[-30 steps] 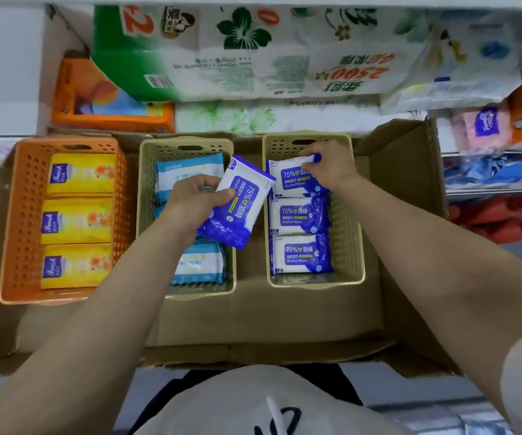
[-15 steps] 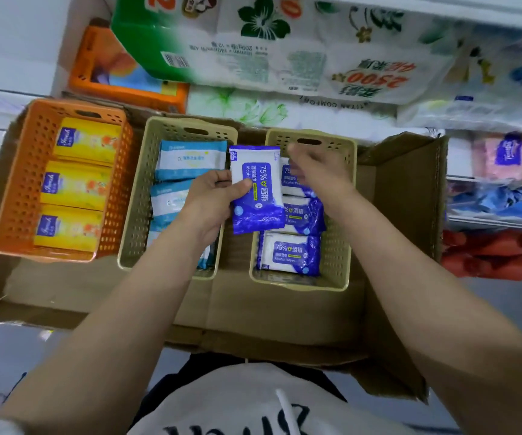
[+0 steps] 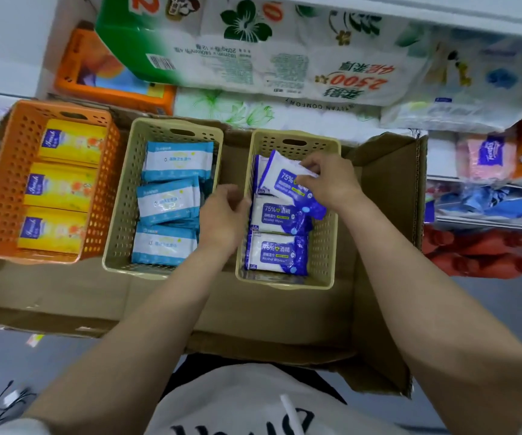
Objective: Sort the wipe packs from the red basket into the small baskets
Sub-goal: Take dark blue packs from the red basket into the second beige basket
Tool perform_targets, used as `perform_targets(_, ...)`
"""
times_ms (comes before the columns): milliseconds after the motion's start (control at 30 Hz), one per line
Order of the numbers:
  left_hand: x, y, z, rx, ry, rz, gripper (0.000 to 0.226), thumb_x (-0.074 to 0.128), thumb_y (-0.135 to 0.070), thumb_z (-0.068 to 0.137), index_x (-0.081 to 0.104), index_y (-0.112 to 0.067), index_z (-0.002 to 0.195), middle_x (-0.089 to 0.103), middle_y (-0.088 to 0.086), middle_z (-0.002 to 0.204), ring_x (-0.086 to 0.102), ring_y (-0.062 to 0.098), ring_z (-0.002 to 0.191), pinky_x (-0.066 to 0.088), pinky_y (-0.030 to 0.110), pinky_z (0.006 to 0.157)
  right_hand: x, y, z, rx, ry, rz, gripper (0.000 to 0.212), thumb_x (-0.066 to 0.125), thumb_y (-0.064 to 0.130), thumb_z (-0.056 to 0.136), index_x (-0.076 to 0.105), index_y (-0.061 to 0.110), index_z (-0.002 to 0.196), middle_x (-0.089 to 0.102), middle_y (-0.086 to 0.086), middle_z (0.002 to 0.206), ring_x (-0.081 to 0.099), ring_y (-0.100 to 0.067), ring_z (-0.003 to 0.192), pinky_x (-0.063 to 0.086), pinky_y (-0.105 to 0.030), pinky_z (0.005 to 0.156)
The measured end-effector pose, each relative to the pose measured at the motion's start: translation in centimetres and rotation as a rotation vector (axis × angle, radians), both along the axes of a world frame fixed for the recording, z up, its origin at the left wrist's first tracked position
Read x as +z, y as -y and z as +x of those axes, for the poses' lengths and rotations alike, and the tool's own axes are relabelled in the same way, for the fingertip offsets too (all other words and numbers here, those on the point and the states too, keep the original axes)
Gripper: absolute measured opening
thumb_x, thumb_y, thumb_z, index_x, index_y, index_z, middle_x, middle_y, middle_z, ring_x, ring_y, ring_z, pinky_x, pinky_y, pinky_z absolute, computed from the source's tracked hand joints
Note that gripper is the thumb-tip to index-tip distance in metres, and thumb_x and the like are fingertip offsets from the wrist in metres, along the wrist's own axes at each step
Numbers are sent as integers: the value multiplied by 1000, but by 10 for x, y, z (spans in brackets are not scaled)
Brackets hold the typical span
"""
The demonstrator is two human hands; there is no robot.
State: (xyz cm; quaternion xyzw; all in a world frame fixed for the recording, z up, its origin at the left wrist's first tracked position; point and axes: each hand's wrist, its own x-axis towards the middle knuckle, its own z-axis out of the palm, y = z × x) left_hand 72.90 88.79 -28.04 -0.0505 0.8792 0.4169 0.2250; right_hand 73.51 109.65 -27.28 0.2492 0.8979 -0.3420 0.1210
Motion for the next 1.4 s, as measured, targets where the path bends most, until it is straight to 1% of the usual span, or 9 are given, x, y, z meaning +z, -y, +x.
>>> perform_targets(133,-17,6,12,-35,61,21,43,63,-26,94,54,-20,135,64,0,126,57,8,108,36,9,77,-25,6,-7,241,218,20,34,77,24,84,70,18,117,68,-4,117,62,-20,107,46,-28,85)
perform_targets(233,-21,8,9,-20,84,51,34,64,-25,93,61,-24,127,67,-11,102,56,-1,83,37,2,57,-43,19,-7,359,287,51,36,76,23,85,69,17,120,65,-5,124,61,-22,112,48,-32,93)
perform_targets(300,-22,9,9,4,90,91,32,65,-23,92,63,-26,124,58,-22,84,54,-6,73,37,-1,51,-51,24,-3,347,251,91,35,75,23,86,69,17,120,66,-5,123,61,-23,111,49,-33,91)
perform_targets(467,-27,8,10,30,120,127,35,64,-24,93,60,-29,128,56,-21,87,54,-5,77,40,2,47,-57,32,11,259,197,265,28,70,28,88,66,19,114,68,-6,114,64,-25,103,52,-34,80)
perform_targets(600,-29,8,11,40,135,128,36,64,-25,93,59,-30,129,56,-19,89,55,-4,80,38,11,57,-56,38,15,264,172,352,27,67,27,91,62,13,114,67,-9,113,63,-26,104,56,-40,81)
perform_targets(700,-29,7,11,45,131,120,35,65,-25,93,60,-30,128,57,-20,88,55,-3,80,38,13,58,-56,40,16,264,183,394,32,66,27,92,60,12,120,64,-10,117,60,-27,108,54,-38,81)
perform_targets(967,-28,7,11,64,131,123,36,64,-26,93,59,-31,129,59,-16,95,57,3,90,42,17,62,-59,46,22,234,89,470,59,72,25,86,44,18,137,47,-12,134,41,-29,126,51,-40,87)
perform_targets(1133,-27,7,12,54,121,112,40,63,-25,94,57,-27,134,65,-2,118,59,13,107,51,30,83,-61,41,23,264,56,378,53,67,21,90,47,23,139,46,-10,136,43,-28,126,49,-41,92)
perform_targets(1400,-26,5,13,53,89,108,41,64,-23,94,57,-22,134,64,2,127,53,6,101,45,26,84,-63,47,30,300,66,377,56,64,20,93,42,16,144,44,-15,137,44,-31,127,47,-41,97)
